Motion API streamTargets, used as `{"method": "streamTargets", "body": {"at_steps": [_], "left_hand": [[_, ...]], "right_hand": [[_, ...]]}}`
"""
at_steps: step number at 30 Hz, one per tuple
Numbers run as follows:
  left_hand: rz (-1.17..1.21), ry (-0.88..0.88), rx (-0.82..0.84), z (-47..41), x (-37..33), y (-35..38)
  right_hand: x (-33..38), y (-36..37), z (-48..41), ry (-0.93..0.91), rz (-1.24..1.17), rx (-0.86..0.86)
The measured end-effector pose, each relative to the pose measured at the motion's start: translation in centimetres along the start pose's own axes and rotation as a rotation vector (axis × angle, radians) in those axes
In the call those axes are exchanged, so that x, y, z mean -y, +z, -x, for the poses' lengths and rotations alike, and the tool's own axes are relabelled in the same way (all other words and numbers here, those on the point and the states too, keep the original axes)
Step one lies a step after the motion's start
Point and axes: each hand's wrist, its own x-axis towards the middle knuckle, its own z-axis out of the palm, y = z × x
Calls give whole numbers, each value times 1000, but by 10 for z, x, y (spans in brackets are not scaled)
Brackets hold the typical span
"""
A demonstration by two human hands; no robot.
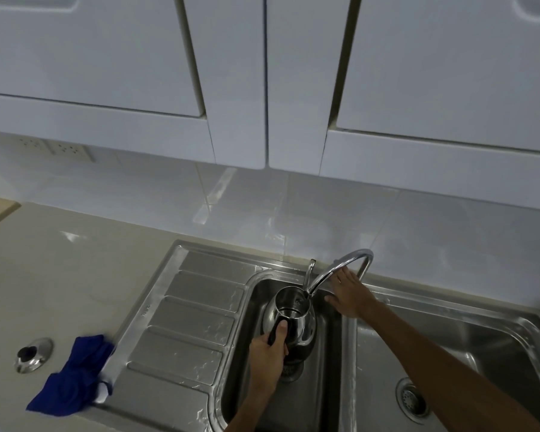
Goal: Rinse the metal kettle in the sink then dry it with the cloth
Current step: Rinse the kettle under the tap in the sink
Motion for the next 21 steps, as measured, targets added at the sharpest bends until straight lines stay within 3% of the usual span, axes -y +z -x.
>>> {"method": "streamTargets", "body": {"at_steps": [15, 19, 21], "left_hand": [[7, -15, 17, -2, -2, 2], [8, -18, 28, -1, -4, 2], [14, -18, 27, -2, -5, 3]], "right_hand": [[-3, -1, -2, -8, -4, 9], [1, -1, 9, -60, -200, -209], [12, 6, 22, 21, -359, -346]]}}
